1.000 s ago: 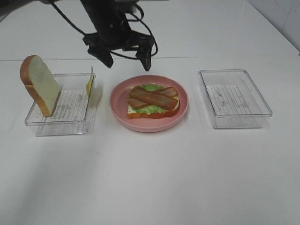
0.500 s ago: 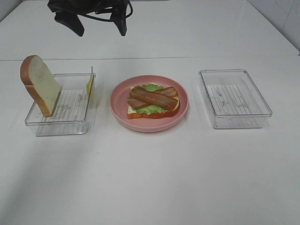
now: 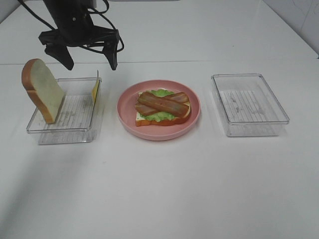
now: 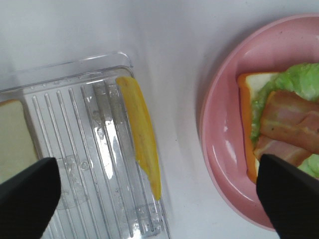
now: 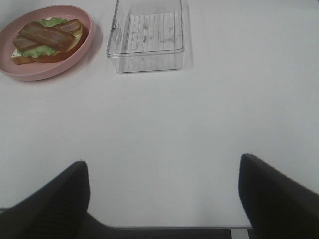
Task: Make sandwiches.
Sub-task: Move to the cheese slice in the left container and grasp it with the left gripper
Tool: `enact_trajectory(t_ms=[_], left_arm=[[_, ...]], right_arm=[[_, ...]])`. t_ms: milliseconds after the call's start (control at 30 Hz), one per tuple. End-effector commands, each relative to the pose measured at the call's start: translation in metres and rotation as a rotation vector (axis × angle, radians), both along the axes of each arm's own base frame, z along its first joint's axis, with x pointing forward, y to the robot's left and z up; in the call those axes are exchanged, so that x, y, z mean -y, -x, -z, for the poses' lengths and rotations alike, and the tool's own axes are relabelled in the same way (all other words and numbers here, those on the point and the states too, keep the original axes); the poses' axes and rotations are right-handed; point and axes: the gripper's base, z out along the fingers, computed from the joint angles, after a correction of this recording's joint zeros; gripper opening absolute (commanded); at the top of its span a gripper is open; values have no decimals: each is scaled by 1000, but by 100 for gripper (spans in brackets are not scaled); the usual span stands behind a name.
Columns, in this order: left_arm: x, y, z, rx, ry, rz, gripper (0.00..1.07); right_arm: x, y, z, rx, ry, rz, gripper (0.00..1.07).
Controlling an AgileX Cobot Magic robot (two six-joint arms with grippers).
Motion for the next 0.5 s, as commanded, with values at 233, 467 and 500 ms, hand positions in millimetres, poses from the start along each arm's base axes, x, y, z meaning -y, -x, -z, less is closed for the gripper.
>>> enact_trajectory(t_ms=[233,467,500], left_arm=[[2,0,39,-117,-36,9,102],[2,-3,48,-117,-46,8,96],[2,-3,48,-117,-46,8,96]], right_arm=[[0,2,1,29,0,-6,79],[0,2,1,29,0,-6,79],[0,2,1,29,0,-6,79]])
